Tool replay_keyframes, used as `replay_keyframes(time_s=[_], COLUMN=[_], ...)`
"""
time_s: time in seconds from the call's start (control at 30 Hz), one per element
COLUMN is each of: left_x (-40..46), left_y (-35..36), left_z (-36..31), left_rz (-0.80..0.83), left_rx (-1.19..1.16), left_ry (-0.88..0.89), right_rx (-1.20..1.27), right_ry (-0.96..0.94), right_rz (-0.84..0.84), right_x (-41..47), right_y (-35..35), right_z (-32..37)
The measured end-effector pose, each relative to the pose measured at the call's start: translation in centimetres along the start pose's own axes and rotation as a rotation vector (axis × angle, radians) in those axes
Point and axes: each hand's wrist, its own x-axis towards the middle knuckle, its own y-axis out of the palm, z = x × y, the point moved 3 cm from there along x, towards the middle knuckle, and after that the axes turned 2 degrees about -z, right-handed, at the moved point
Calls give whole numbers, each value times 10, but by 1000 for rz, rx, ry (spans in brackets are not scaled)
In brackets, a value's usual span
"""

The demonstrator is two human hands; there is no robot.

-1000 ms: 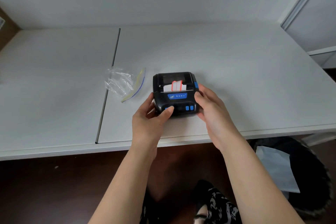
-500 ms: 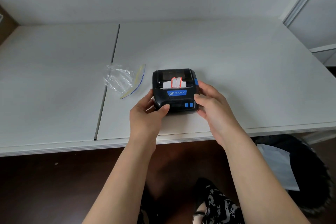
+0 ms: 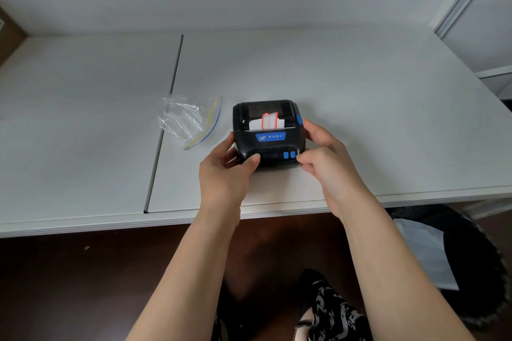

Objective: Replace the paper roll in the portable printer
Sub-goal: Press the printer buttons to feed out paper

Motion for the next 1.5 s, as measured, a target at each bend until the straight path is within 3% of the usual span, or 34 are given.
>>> replay_keyframes(time_s=[1.5], left_x=[4], left_y=[3], left_z=[0], left_rz=[-15], left_rx=[18], left_ry=[-1], right_rx=[-27], right_ry=[5], right_rz=[14], right_x=[0], right_y=[9], right_z=[3])
